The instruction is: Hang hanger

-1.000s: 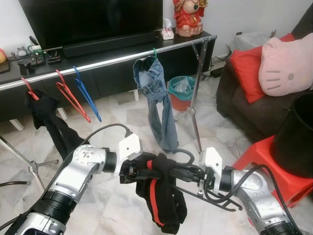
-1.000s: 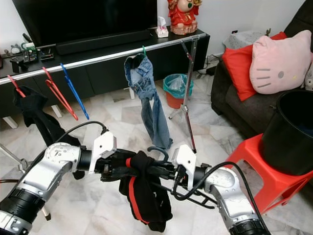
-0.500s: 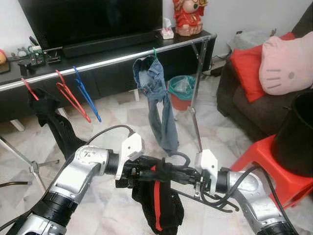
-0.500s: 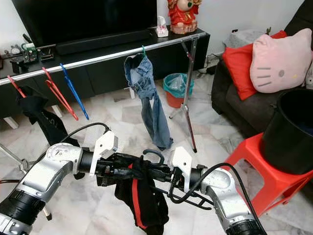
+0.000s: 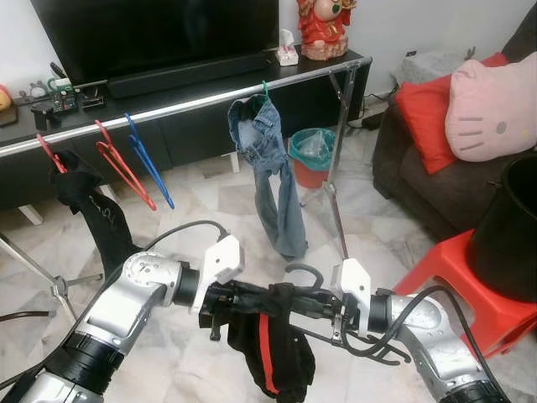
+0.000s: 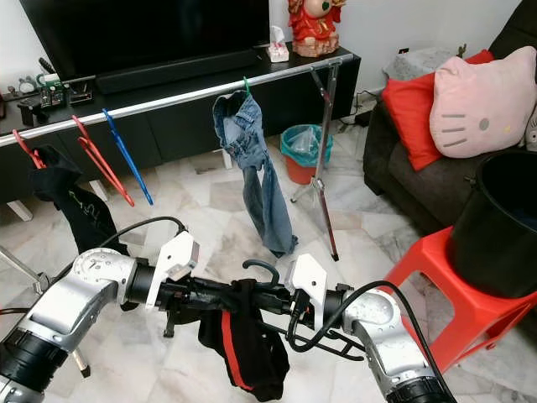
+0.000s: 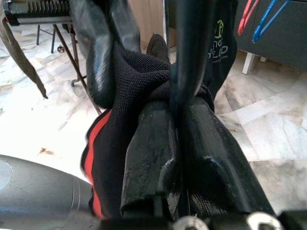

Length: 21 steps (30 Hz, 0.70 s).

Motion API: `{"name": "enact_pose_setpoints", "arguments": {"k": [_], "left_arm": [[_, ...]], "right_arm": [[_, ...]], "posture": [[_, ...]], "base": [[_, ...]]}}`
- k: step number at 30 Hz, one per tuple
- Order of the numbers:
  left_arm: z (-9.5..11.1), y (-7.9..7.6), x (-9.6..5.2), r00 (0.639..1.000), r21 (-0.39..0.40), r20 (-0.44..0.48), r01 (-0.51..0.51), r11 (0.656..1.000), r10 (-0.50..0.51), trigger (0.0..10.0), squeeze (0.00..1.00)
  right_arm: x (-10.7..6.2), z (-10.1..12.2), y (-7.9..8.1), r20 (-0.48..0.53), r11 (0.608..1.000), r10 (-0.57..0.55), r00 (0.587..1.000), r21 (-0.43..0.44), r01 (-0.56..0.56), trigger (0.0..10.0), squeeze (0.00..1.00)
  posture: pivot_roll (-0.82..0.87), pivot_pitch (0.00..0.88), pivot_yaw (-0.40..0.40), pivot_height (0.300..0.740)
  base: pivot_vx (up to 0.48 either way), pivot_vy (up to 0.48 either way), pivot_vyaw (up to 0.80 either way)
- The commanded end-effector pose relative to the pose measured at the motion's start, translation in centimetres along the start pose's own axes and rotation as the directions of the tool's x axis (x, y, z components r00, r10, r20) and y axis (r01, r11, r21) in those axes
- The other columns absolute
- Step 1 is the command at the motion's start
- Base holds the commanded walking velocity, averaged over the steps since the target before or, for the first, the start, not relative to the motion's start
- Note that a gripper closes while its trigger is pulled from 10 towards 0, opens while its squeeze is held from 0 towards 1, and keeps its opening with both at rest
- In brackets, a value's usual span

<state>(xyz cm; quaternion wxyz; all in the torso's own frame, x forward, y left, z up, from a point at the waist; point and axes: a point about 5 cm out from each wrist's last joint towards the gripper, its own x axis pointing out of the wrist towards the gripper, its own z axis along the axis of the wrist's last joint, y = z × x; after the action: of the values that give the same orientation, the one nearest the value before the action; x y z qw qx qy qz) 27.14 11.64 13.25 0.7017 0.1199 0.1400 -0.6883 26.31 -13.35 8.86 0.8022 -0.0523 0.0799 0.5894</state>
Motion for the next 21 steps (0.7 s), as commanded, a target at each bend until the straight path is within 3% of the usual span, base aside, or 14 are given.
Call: {"name": "enact_pose_setpoints", "arguments": {"k": [1, 9, 14, 18, 20, 21], "left_arm": [[-0.5, -0.1, 0.2, 0.999, 0.014, -0.042, 0.004, 1.0, -0.003, 10.0, 0.0], [-0.7, 0.1, 0.5, 0.999, 0.023, -0.043, -0.016, 1.0, 0.017, 10.0, 0.0], [0.7, 1.1, 0.8, 0.992, 0.043, 0.068, -0.11, 0.993, 0.107, 10.0, 0.0], [1.4, 1.5, 0.6, 0.987, 0.061, 0.1, -0.135, 0.989, 0.128, 10.0, 0.0], [1.5, 1.5, 0.5, 0.987, 0.06, 0.106, -0.131, 0.99, 0.124, 10.0, 1.0], [1.4, 1.5, 0.4, 0.988, 0.059, 0.102, -0.125, 0.99, 0.119, 10.0, 1.0]], "right_arm": [[0.3, 1.3, -0.4, 0.044, 0.999, -0.003, 0.999, -0.053, 0.005, 10.0, 0.0], [0.4, 1.3, -0.3, 0.046, 0.999, -0.001, 0.999, -0.055, 0.004, 10.0, 0.0], [0.5, 1.3, -0.2, 0.048, 0.998, 0.004, 0.999, -0.055, -0.002, 10.0, 0.0], [0.5, 1.3, -0.2, 0.047, 0.998, 0.003, 0.999, -0.056, -0.001, 10.0, 0.0], [0.6, 1.3, -0.2, 0.048, 0.998, 0.001, 0.999, -0.057, 0.002, 10.0, 0.0], [0.6, 1.4, -0.2, 0.05, 0.998, -0.001, 0.999, -0.057, 0.003, 10.0, 0.0]], "posture": [[0.1, 0.02, 0.076, 0.74], [0.1, 0.021, 0.08, 0.74], [0.1, 0.021, 0.081, 0.74], [0.1, 0.024, 0.083, 0.74], [0.1, 0.022, 0.088, 0.74], [0.1, 0.021, 0.09, 0.74]], "base": [[0.0, 0.0, 0.0], [0.0, 0.0, 0.0], [0.0, 0.0, 0.0], [0.0, 0.0, 0.0], [0.0, 0.0, 0.0], [0.0, 0.0, 0.0]]}}
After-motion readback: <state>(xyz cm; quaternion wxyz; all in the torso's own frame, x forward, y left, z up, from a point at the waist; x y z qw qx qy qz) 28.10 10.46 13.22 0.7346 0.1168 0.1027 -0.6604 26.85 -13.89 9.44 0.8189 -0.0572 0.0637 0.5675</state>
